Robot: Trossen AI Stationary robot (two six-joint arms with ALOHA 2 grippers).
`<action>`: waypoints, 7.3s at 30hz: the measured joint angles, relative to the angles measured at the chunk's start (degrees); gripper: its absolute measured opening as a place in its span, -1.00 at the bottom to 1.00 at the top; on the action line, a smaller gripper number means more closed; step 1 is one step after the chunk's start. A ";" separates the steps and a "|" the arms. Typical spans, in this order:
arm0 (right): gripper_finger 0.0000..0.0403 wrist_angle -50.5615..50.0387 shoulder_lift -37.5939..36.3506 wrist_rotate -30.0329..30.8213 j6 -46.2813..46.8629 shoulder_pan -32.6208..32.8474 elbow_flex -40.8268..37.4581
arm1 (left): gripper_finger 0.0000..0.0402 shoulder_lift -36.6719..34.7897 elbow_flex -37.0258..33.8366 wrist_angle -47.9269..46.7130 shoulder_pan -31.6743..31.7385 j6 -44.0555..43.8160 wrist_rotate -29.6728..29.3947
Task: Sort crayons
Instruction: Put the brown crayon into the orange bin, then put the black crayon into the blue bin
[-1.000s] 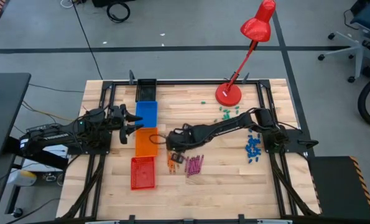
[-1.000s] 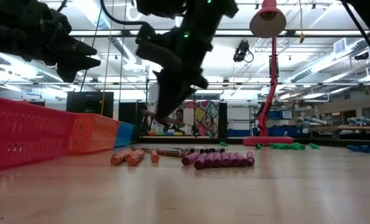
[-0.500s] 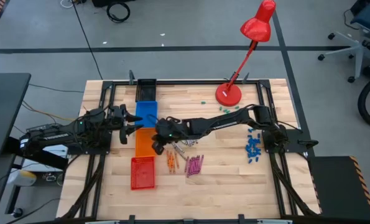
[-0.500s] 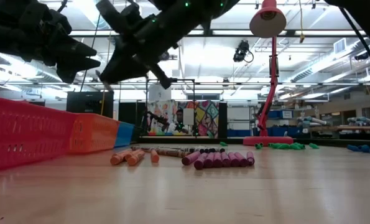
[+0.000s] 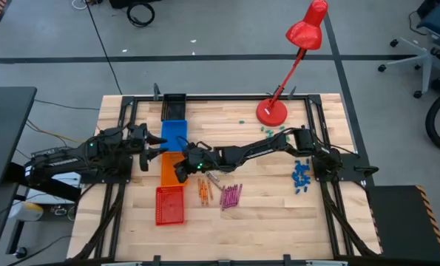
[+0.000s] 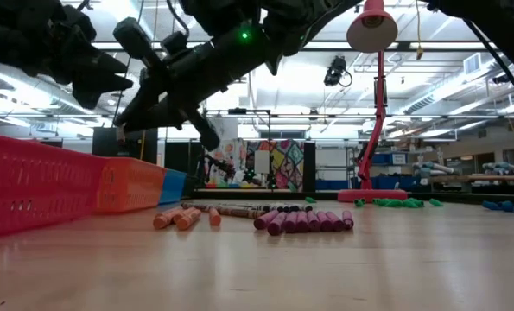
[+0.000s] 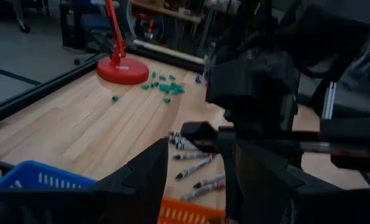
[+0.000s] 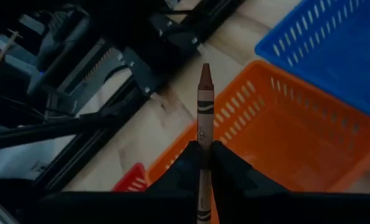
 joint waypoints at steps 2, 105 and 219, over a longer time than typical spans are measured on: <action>-0.83 -0.30 0.06 0.20 1.79 0.00 0.00 | -0.04 -0.05 1.07 -1.84 0.00 0.75 -0.04; -0.53 -75.26 -13.23 19.83 -14.88 4.48 -0.07 | -0.04 51.84 20.54 6.56 -38.92 -20.24 -39.47; -0.84 -12.51 -31.51 32.21 -30.14 10.95 -37.51 | -0.04 71.17 20.17 40.39 -35.44 1.81 -50.19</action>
